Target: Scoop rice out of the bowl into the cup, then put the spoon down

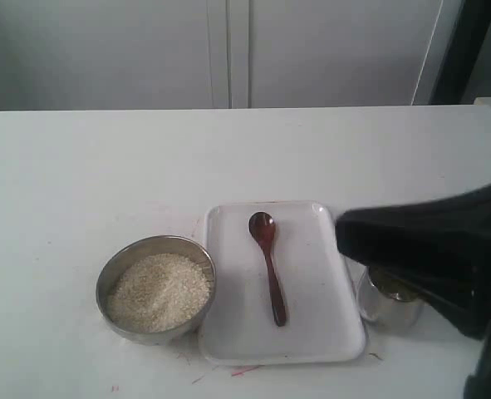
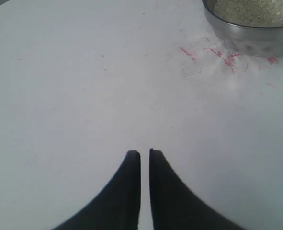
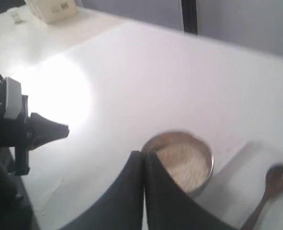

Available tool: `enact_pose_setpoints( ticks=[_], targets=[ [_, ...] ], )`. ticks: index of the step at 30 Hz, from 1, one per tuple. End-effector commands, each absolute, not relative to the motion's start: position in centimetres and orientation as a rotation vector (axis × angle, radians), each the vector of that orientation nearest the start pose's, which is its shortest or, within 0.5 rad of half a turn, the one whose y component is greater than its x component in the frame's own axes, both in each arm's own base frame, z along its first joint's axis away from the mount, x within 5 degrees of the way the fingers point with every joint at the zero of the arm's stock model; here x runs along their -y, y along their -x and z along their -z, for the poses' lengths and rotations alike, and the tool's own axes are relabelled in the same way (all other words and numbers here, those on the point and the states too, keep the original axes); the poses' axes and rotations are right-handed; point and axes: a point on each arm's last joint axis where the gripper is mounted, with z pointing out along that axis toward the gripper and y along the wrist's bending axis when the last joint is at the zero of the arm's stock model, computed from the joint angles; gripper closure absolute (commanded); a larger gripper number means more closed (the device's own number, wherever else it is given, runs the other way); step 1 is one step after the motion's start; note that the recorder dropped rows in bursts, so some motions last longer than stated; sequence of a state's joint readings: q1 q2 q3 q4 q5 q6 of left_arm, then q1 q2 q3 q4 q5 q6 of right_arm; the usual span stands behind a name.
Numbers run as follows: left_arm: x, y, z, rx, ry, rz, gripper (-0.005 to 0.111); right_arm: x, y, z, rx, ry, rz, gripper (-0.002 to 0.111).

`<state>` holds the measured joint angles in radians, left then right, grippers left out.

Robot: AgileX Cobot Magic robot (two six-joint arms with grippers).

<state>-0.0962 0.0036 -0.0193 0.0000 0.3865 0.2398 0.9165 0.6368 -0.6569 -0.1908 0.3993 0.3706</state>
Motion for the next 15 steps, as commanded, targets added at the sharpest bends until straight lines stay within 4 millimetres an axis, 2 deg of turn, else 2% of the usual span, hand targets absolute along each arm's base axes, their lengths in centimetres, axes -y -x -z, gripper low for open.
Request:
enact_pose_setpoints(
  ticks=[1,6,9,11,15],
  targets=[
    [0.5,-5.1,-17.8,-1.882,-0.318,-0.083,0.092,-10.1,-8.7,-34.6,-1.572,0.717,-0.614,0.108],
    [0.5,-5.1,-17.8,-1.882,-0.318,-0.083,0.092,-9.6,-9.5,-33.0,-1.536,0.642,-0.597,0.108],
    [0.5,-5.1,-17.8,-1.882,-0.318,-0.083,0.092,-8.6,-10.1,-31.8,-1.522,0.543,-0.576,0.108],
    [0.5,-5.1,-17.8,-1.882,-0.318,-0.083,0.092,-7.3,-10.1,-30.4,-1.516,0.431,-0.568,0.108],
    [0.5,-5.1,-17.8,-1.882,-0.318,-0.083,0.092,-4.2,-8.6,-27.3,-1.499,0.232,-0.493,0.108]
  ],
)
